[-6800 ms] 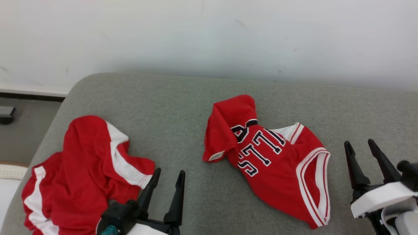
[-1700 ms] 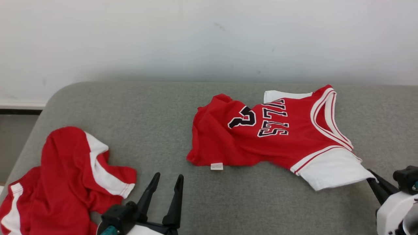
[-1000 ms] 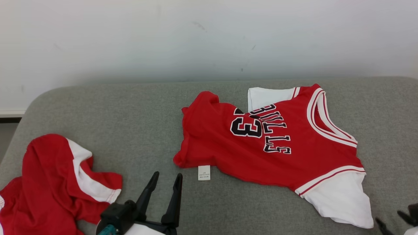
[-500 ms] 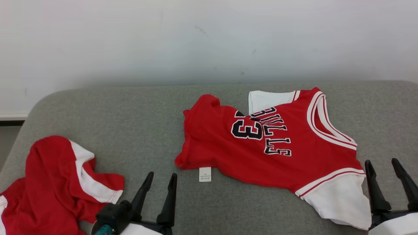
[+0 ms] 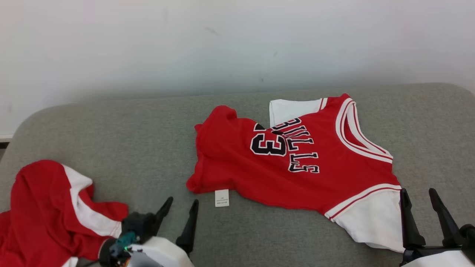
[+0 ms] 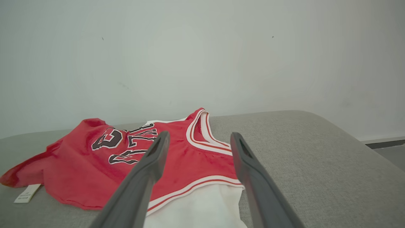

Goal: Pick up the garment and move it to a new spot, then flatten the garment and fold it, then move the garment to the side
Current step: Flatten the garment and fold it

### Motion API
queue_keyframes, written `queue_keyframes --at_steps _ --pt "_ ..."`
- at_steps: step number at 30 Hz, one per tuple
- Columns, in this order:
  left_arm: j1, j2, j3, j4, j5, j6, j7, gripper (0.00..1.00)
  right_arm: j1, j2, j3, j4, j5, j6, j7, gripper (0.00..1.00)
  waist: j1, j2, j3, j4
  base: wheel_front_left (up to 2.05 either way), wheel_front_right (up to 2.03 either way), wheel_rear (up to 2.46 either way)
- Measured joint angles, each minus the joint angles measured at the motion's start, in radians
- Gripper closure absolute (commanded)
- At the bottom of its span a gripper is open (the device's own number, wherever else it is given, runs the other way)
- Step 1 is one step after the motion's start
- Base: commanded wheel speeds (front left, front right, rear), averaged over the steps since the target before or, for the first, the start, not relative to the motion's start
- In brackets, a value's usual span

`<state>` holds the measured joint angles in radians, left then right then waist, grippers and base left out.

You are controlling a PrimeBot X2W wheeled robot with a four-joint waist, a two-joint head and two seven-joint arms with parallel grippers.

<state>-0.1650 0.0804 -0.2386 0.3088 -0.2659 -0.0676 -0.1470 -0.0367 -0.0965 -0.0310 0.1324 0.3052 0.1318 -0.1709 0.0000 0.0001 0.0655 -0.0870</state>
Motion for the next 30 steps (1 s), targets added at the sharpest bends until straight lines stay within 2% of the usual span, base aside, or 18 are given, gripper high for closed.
queue_keyframes --at_steps 4,12,21,22,23,25,30 --pt "-0.063 0.025 -0.005 0.054 0.015 0.008 0.077 0.00 -0.016 0.001 0.016 0.016 0.011 0.000 -0.005 0.00 0.0001 -0.0001 0.013 -0.028 0.00 0.00 0.00" --pt "-0.163 0.039 0.019 0.166 -0.011 0.028 0.226 0.00 -0.052 0.007 0.042 0.024 0.052 0.000 -0.006 0.00 0.0001 0.0000 0.049 -0.093 0.00 0.00 0.00" --pt "-0.216 0.072 0.047 0.239 -0.035 0.042 0.264 0.00 -0.065 0.008 0.053 0.063 0.065 0.000 -0.030 0.00 0.0001 0.0000 0.078 -0.160 0.00 0.00 0.00" --pt "-0.219 0.074 0.048 0.245 -0.036 0.043 0.264 0.05 -0.066 0.009 0.054 0.066 0.065 0.000 -0.033 0.00 0.0001 0.0000 0.080 -0.164 0.00 0.00 0.00" --pt "-0.221 0.077 0.049 0.250 -0.037 0.044 0.264 0.52 -0.067 0.009 0.055 0.069 0.065 0.000 -0.033 0.00 0.0001 -0.0001 0.081 -0.167 0.00 0.00 0.00" --pt "-0.221 0.080 0.052 0.259 -0.044 0.044 0.260 1.00 -0.069 0.010 0.055 0.077 0.065 0.000 -0.039 0.00 0.0001 0.0000 0.083 -0.170 0.00 0.00 0.00" --pt "-0.222 0.080 0.058 0.255 -0.056 0.047 0.245 1.00 -0.071 0.012 0.051 0.092 0.066 0.000 -0.048 0.00 0.0000 0.0000 0.080 -0.160 0.00 0.00 0.00"
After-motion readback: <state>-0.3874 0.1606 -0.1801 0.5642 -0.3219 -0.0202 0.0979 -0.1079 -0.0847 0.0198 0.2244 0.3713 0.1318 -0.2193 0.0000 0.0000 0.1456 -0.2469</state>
